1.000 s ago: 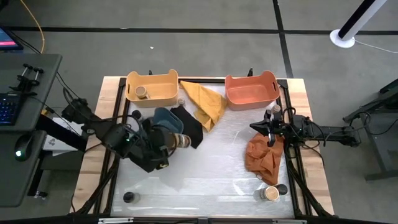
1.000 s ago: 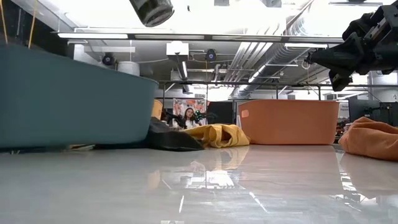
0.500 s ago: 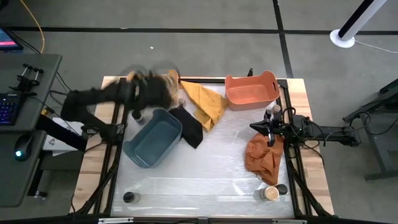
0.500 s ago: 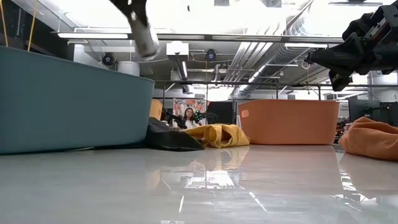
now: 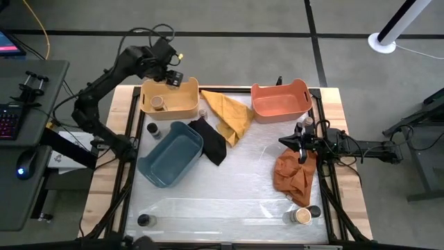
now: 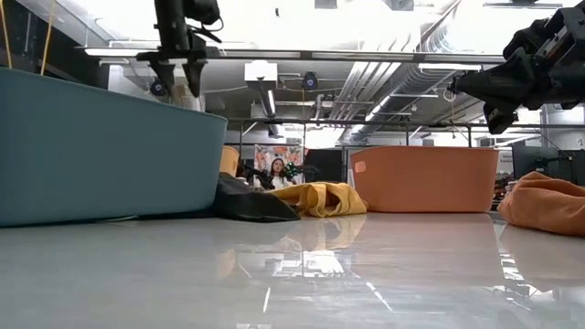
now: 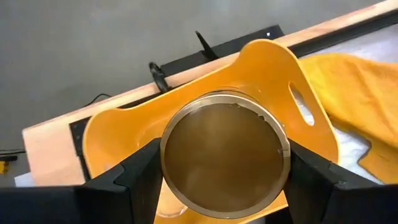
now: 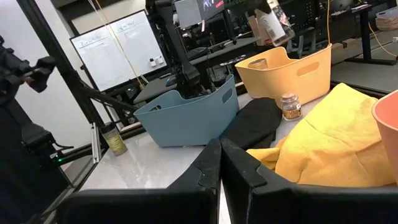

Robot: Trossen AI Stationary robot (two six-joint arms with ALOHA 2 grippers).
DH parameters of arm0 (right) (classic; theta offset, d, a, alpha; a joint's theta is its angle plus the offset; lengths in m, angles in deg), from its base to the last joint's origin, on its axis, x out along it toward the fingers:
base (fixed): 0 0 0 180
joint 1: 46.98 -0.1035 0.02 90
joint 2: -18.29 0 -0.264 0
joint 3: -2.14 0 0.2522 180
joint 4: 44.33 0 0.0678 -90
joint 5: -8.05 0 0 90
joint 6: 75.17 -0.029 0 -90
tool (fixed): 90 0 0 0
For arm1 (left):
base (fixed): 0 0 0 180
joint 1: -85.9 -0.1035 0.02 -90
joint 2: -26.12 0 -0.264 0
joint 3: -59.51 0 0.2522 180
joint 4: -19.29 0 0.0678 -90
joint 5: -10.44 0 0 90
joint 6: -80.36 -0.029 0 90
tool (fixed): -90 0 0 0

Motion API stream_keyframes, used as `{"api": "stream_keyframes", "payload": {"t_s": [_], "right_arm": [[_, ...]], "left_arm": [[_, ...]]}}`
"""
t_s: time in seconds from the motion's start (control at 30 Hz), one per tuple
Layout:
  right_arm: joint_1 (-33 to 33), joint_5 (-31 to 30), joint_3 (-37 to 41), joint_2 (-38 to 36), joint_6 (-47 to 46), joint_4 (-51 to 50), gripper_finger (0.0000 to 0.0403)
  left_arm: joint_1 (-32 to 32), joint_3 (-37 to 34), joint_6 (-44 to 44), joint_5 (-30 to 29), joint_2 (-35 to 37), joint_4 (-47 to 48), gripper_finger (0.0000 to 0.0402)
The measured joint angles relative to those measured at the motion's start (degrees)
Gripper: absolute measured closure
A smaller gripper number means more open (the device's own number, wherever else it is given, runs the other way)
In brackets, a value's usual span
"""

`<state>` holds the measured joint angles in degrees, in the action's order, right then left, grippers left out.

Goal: Sort spices by type
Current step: Put the left gold spice bottle into the yellow bin

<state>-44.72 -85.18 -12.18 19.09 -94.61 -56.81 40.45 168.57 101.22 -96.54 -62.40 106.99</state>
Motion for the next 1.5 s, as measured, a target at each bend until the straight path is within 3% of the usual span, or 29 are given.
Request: {"api": "stream_keyframes", "payload": {"t_s": [0.17, 0.3, 0.47, 0.63, 0.9, 1.27, 1.5], "right_arm": [[0.00, 0.00, -0.02, 0.00, 0.00, 0.00, 0.0400], [0.00, 0.00, 0.00, -0.01, 0.01, 0.00, 0.0400], [-0.01, 0.00, -0.01, 0.00, 0.01, 0.00, 0.0400], [-0.02, 0.00, -0.02, 0.00, 0.02, 0.00, 0.0400], [-0.02, 0.00, 0.00, 0.00, 0.02, -0.02, 0.0400], [-0.01, 0.00, 0.00, 0.00, 0.01, -0.01, 0.0400], [0.00, 0.00, -0.01, 0.00, 0.00, 0.00, 0.0400]], "left_arm": [[0.64, 0.00, 0.05, -0.73, -5.05, 4.42, 0.0166], [1.00, 0.00, 2.28, -5.65, -8.33, 8.69, 0.0166], [2.64, -0.86, 2.00, -5.00, -9.73, 6.98, 0.0166], [4.16, -9.36, 2.01, -1.17, -6.81, 0.58, 0.0166], [2.67, -23.59, 4.12, -1.46, 1.92, -9.89, 0.0166], [0.46, -25.40, 3.48, 3.67, 3.49, -10.56, 0.0166], [0.46, -25.62, 2.60, 3.70, 3.50, -10.49, 0.0119]]}}
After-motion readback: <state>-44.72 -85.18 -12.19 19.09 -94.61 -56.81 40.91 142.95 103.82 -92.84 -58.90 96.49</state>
